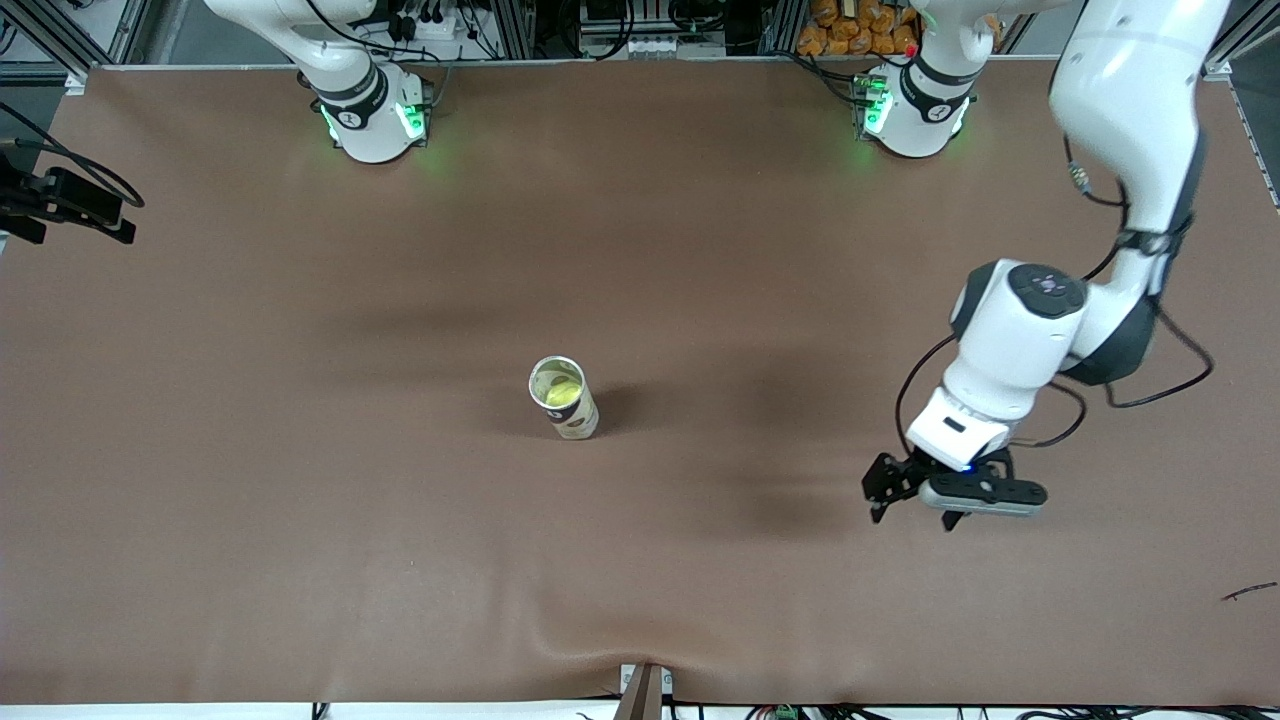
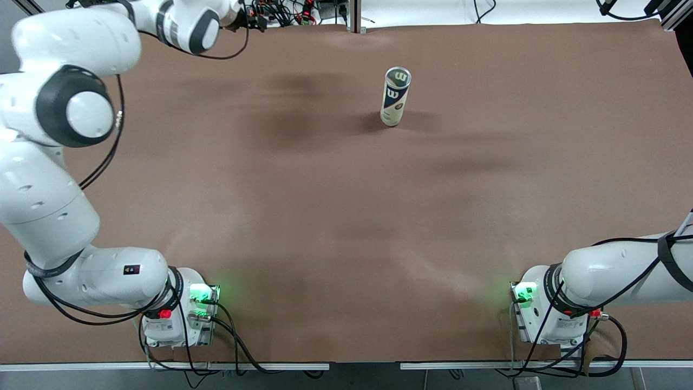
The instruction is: Insert tennis ball vertically with right arm
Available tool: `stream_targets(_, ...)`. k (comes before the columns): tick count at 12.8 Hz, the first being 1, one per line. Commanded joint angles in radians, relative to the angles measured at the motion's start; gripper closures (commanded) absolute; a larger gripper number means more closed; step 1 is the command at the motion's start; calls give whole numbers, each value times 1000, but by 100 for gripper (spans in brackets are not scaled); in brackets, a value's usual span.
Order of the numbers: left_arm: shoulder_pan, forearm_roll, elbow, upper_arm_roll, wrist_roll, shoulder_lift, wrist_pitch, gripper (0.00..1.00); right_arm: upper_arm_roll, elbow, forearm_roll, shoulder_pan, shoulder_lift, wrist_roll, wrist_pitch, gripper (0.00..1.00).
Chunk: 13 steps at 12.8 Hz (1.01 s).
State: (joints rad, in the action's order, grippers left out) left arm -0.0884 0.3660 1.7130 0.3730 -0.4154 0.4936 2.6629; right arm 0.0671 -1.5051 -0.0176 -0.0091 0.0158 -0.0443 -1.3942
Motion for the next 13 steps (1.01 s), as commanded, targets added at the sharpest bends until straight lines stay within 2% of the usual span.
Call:
stream_targets(1,-166,-12,39,168,-2,-119,-252,0,-3,22,10,-29,-8,12,27,0)
stream_targets(3,-331,-83,30,317,4,-191,-453,0,-3,19,8,-28,-10,12,23,0)
stream_targets(5,-433,-151,-7,410,18,-243,-599,0,-4,17,8,-20,-14,12,21,0)
stream_targets(7,-445,-168,-94,420,61,-251,-765,0,-6,16,8,-19,-17,12,18,0)
stream_targets(11,-441,-182,-205,417,82,-253,-901,0,-6,16,8,-23,-19,11,4,0)
stream_targets(12,-421,-185,-234,391,84,-254,-944,0,-6,16,8,-23,-19,11,0,0)
stream_targets(13,-356,-197,-249,318,84,-274,-987,0,-6,16,8,-22,-19,12,0,0)
